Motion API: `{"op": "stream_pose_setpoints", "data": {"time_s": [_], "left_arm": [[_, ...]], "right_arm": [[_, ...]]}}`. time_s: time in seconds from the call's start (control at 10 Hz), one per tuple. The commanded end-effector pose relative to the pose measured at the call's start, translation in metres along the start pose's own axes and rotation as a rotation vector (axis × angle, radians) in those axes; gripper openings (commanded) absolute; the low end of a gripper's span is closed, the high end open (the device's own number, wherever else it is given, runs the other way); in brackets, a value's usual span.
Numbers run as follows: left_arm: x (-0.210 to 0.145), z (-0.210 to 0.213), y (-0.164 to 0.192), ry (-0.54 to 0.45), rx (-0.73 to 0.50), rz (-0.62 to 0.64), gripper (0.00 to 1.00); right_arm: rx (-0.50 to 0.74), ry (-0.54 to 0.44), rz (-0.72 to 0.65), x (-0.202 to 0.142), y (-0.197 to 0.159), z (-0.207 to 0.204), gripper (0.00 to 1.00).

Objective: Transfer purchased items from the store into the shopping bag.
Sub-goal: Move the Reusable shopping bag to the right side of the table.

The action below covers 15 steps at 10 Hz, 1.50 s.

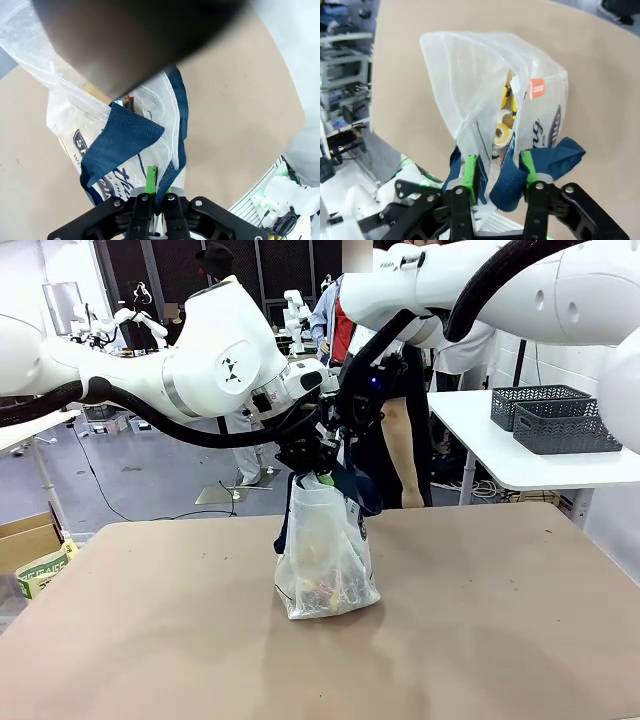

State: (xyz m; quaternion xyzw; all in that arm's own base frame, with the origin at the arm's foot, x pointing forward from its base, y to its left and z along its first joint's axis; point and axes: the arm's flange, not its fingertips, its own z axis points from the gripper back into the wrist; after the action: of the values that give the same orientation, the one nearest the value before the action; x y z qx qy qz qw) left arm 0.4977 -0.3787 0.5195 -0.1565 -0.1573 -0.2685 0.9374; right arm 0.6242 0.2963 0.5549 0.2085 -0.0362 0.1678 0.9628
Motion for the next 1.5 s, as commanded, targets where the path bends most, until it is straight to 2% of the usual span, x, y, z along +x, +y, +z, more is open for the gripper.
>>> {"op": "stream_pose_setpoints", "data": {"time_s": [0.0, 0.3, 0.4, 0.8, 1.2, 1.3, 1.4], "left_arm": [[0.000, 0.000, 0.000, 0.000, -0.003, 0.004, 0.00], [0.000, 0.000, 0.000, 0.000, -0.003, 0.004, 0.00], [0.000, 0.000, 0.000, 0.000, -0.003, 0.004, 0.00], [0.000, 0.000, 0.000, 0.000, -0.003, 0.004, 0.00], [0.000, 0.000, 0.000, 0.000, -0.003, 0.004, 0.00], [0.000, 0.000, 0.000, 0.000, -0.003, 0.004, 0.00], [0.000, 0.000, 0.000, 0.000, -0.003, 0.004, 0.00]], "right_arm": [[0.051, -0.017, 0.037, -0.022, -0.015, 0.006, 1.00], [0.075, -0.042, 0.032, -0.050, -0.047, 0.034, 1.00], [0.074, -0.050, 0.089, -0.064, -0.058, 0.042, 1.00], [-0.061, -0.011, 0.542, -0.135, -0.088, 0.081, 1.00], [-0.176, -0.149, 0.807, -0.170, -0.125, 0.108, 1.00], [-0.175, -0.206, 0.835, -0.172, -0.128, 0.112, 1.00], [-0.175, -0.251, 0.773, -0.171, -0.132, 0.117, 1.00]]}}
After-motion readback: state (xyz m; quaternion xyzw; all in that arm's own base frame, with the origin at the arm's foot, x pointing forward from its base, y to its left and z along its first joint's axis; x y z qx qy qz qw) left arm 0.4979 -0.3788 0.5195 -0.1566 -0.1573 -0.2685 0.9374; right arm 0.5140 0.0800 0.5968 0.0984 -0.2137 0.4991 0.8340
